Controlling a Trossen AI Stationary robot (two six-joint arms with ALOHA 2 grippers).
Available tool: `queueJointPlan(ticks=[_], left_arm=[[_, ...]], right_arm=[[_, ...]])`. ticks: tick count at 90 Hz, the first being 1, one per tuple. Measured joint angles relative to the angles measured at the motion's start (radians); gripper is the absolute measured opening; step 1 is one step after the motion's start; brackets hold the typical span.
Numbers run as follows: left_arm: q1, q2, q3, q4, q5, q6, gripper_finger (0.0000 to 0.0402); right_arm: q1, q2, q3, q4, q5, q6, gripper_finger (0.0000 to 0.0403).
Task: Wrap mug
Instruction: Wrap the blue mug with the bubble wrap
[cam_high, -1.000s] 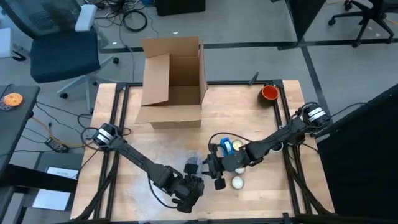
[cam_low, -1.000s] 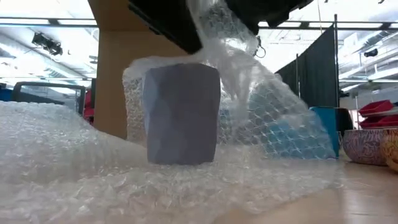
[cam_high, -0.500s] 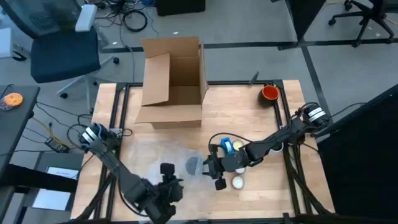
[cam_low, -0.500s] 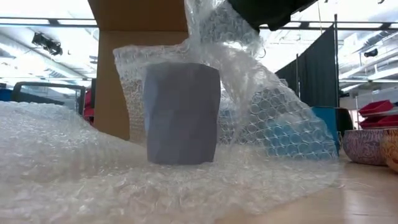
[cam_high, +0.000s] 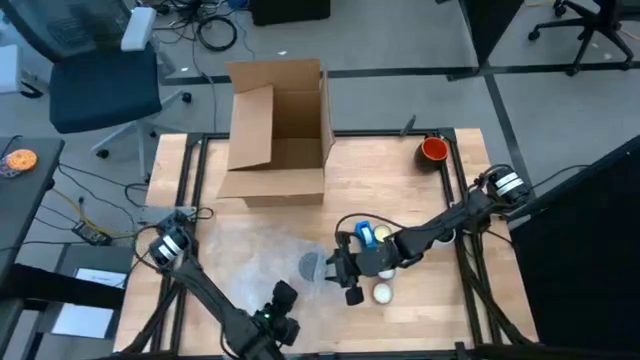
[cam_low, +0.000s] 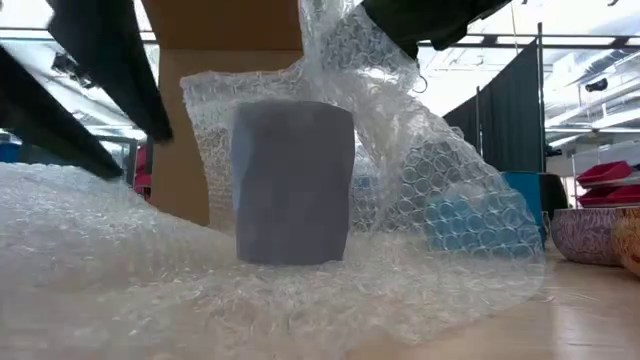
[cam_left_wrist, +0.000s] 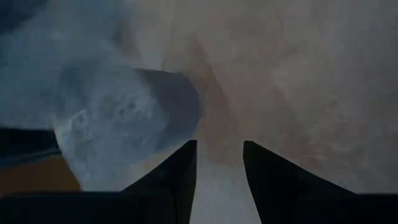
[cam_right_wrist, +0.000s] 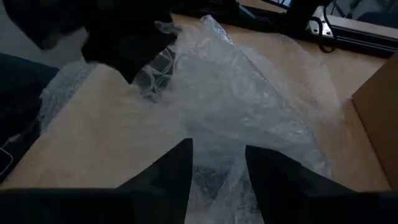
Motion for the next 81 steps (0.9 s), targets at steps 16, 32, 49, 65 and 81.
queueJointPlan(ticks=[16, 32, 49, 65, 81], left_arm=[[0.0, -0.004, 0.023, 0.0, -0.033, -0.062, 0.0118], [-0.011, -0.004, 0.078, -0.127, -0.042, -0.177, 0.0118], [-0.051, -0.005, 0.147, -0.31, -0.06, -0.527, 0.0126], [-0.073, -0.005, 0.142, -0.326, -0.07, -0.587, 0.0165], [-0.065, -0.002, 0.082, -0.241, -0.185, -0.541, 0.0231]], right_arm=[[0.0, 0.0, 0.0, -0.001, 0.0, 0.002, 0.0126], [0.0, 0.0, 0.0, -0.001, 0.001, 0.01, 0.0126], [0.0, 0.0, 0.0, -0.001, 0.001, 0.031, 0.0126], [0.0, 0.0, 0.0, -0.001, 0.001, 0.041, 0.0126], [0.002, 0.0, 0.0, -0.001, 0.001, 0.046, 0.0126]])
